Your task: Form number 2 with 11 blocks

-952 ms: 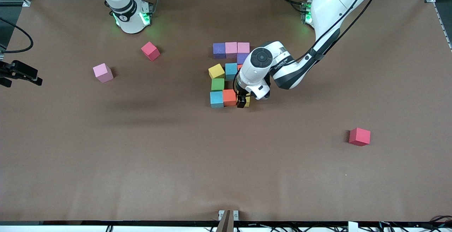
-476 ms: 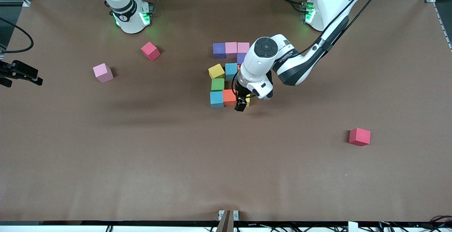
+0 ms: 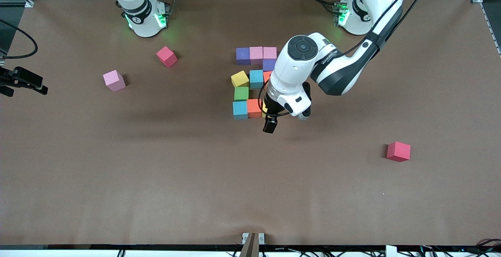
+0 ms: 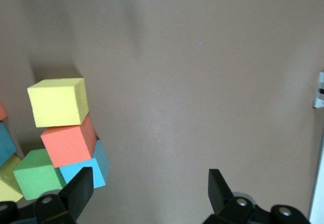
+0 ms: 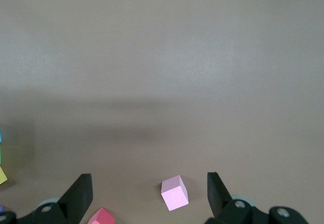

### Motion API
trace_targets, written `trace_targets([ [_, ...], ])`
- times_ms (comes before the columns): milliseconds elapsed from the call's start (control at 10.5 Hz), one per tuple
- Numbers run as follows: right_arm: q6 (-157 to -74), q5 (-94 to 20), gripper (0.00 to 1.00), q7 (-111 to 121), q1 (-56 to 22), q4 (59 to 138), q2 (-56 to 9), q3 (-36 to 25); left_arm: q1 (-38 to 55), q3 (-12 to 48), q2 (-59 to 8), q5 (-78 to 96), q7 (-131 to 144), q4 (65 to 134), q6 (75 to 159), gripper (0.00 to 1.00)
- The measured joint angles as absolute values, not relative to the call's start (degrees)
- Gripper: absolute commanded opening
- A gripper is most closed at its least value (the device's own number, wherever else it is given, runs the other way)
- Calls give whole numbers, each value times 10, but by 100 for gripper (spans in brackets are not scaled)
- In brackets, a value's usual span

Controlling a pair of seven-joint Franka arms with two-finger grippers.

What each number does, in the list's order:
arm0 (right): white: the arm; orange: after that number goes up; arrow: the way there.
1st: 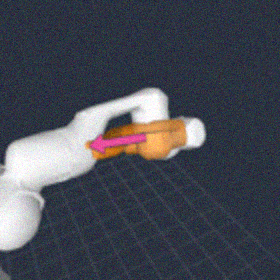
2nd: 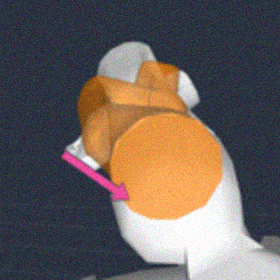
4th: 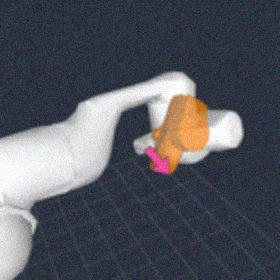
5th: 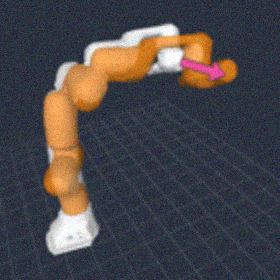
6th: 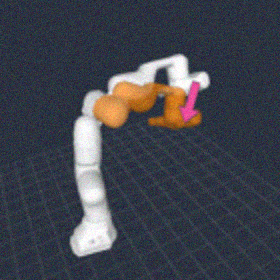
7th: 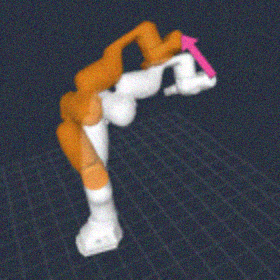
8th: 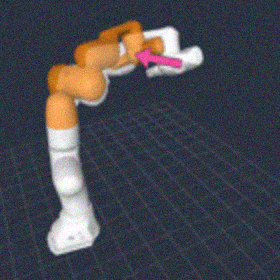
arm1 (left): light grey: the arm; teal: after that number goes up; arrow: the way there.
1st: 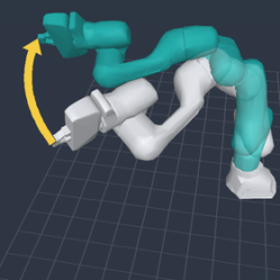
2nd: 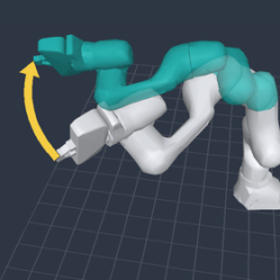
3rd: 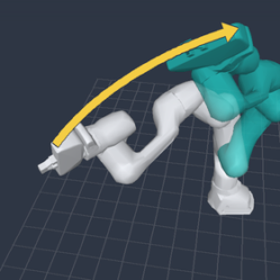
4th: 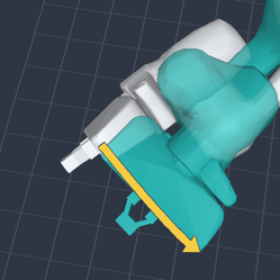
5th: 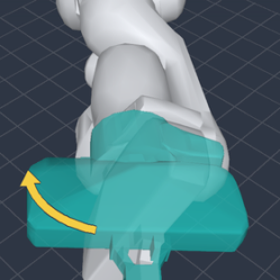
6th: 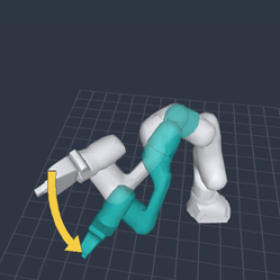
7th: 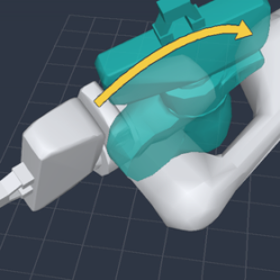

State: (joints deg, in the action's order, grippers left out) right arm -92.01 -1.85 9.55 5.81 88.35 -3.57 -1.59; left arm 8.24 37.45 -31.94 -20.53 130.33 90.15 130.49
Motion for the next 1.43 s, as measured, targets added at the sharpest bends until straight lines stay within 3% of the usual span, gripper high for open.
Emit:
trace_targets([
  [667, -912, -19, 100, 96, 58, 882, -34, -14, 50, 371, -300, -209, 960, 858, 1200, 100],
  [1143, -910, -19, 100, 96, 58, 882, -34, -15, -1, 353, -239, -208, 705, 854, 1111, 100],
  [1429, -909, -19, 100, 96, 59, 881, -34, -16, -18, 300, -193, -159, 558, 852, 1062, 100],
])
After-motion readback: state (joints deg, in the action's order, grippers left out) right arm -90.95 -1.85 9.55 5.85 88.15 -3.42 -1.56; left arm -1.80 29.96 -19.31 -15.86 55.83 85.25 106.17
